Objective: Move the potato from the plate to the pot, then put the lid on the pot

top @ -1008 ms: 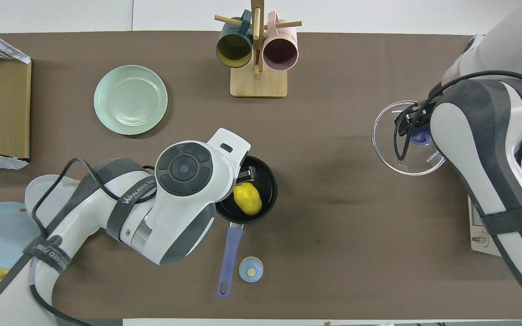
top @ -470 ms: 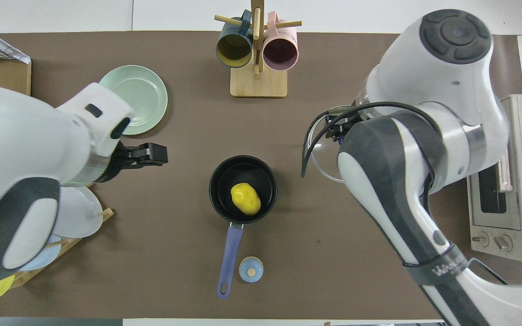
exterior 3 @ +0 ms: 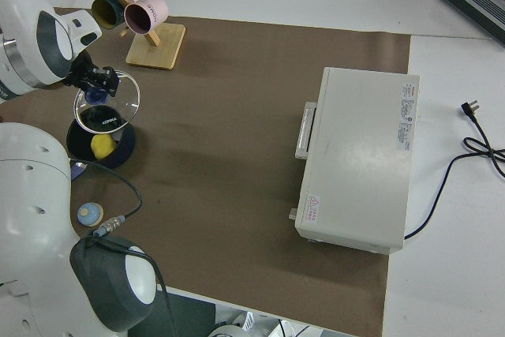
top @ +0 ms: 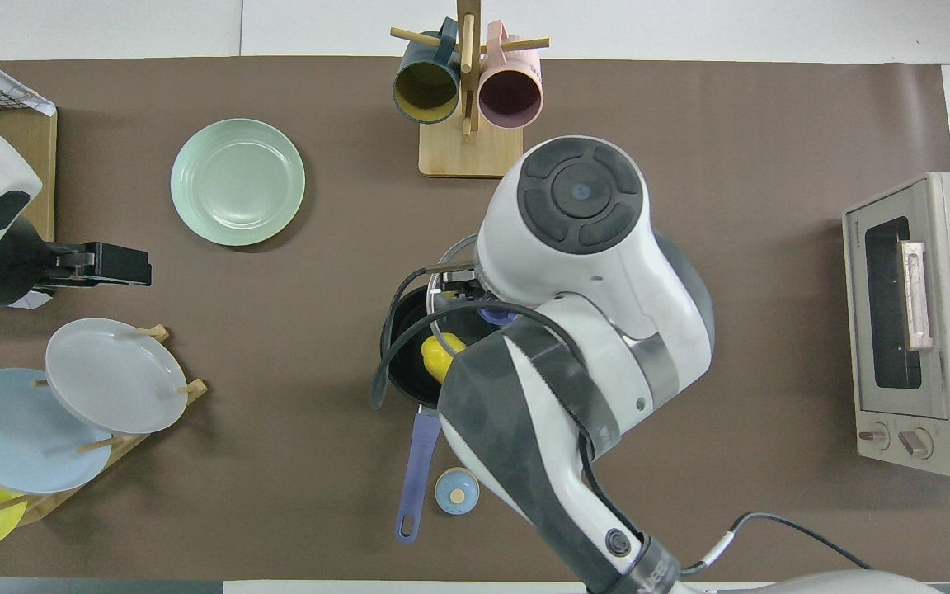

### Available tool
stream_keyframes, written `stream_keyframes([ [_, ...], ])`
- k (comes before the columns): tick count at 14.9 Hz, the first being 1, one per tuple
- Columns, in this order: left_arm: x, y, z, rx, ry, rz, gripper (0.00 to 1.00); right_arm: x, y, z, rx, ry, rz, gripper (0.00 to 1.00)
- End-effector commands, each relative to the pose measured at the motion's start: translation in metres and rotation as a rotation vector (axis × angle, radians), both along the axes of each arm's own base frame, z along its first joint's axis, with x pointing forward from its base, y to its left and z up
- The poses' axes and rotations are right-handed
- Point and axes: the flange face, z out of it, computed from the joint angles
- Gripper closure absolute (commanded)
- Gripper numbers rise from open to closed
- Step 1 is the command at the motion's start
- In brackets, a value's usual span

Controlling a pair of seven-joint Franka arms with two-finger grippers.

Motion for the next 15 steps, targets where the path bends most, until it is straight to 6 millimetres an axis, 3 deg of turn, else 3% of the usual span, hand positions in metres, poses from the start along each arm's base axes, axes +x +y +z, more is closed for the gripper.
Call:
stream_keyframes([
  [1, -0.008, 0.016, 0.027, 0.02, 0.013, -0.009, 0.0, -0.011, 0.059, -0.023, -0.008, 0.003, -0.028, 1.0],
  [2, -0.009, 0.015, 0.044, 0.022, 0.008, -0.011, 0.0, -0.009, 0.059, -0.03, -0.035, -0.014, -0.02, 1.0],
  [4, -0.004, 0.016, 0.057, 0.019, -0.004, -0.008, 0.0, -0.015, 0.068, -0.037, -0.043, -0.013, -0.015, 1.0],
  [7, 0.008, 0.021, 0.033, 0.037, 0.044, -0.015, 0.0, -0.017, 0.081, -0.057, -0.04, -0.02, -0.041, 1.0],
  [10, 0.018, 0.023, 0.004, 0.043, 0.086, -0.03, 0.0, -0.017, 0.077, -0.068, -0.048, -0.011, -0.044, 1.0],
  [13, 0.032, 0.038, 0.007, 0.035, 0.024, -0.032, 0.0, -0.02, 0.076, -0.077, -0.06, 0.001, -0.042, 1.0],
  [15, 0.03, 0.034, 0.01, 0.034, 0.023, -0.034, 0.0, -0.023, 0.074, -0.082, -0.067, 0.009, -0.042, 1.0],
])
